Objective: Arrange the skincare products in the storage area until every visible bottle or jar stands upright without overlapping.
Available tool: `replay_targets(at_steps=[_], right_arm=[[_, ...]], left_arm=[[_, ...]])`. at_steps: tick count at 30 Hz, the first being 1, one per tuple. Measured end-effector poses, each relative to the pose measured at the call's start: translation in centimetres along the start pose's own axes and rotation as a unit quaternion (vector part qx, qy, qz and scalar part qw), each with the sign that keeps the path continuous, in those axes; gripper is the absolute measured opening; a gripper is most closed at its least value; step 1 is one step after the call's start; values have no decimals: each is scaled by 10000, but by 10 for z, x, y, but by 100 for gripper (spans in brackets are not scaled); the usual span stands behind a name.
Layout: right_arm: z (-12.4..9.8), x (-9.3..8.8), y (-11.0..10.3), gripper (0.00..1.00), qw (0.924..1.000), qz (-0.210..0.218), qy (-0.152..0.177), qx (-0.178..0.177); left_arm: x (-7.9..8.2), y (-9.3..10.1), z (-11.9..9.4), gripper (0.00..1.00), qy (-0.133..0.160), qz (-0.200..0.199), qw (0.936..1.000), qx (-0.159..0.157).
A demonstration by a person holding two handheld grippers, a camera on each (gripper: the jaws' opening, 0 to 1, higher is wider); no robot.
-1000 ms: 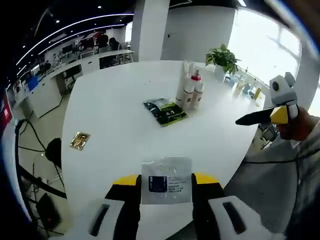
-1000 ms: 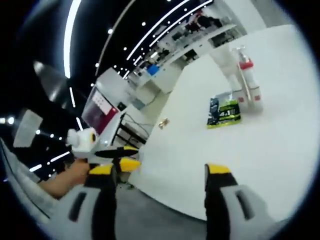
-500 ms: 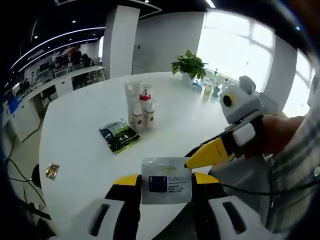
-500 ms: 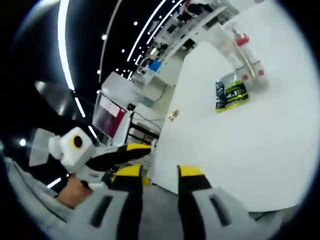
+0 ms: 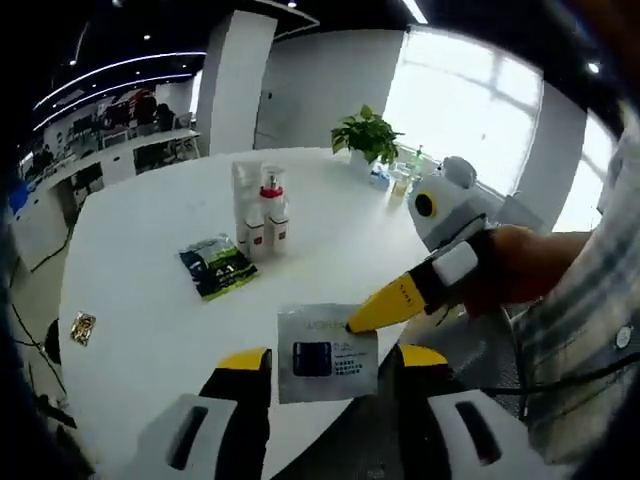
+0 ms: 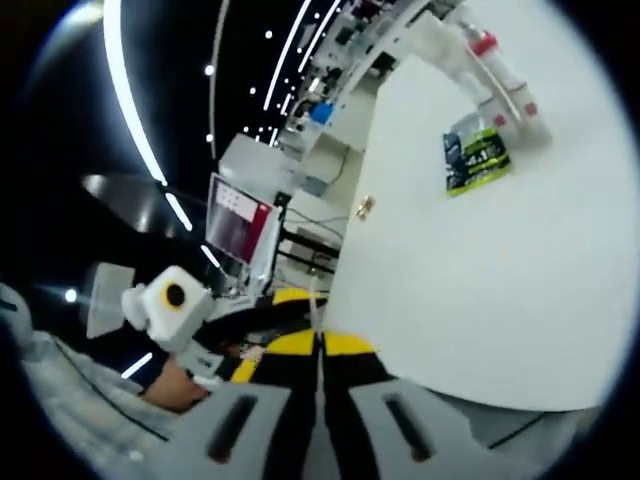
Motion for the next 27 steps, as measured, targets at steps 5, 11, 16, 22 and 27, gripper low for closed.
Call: replay_targets(at_steps=[5,11,16,22,27], right_arm=[[-10,5,0,0,9992,-72,-304,242],[-14,6,-5,0,9956,-23,-636,682],[-9,2,-11,0,9931,-52,-825,830],[-6,3,-17,9,9937,-135,-309,1066],[4,-7,-26,12,9915,-223,-482,1189]], left_arm=[[-11,-6,-7,51,803,-1146,9874,-744],[-15,-4,-8,27,1132,-1891,9642,-1476],[-18,-1,-6,10,1269,-2149,9531,-1713],[-14,2,-14,0,1841,-2492,9262,-2150],[-13,-9,-19,0,2633,-3128,8901,-2015]])
Point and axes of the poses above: the point that each gripper's makers call its tool centre point, and the gripper's own axes: z roughly forward along the fingers, y roughly to its right, x roughly out of its top, the point moved 9 cm from there along -z, roughly backward along the fingers, and after that the axes turned 9 degrees about -x, right-handed, at the moved point
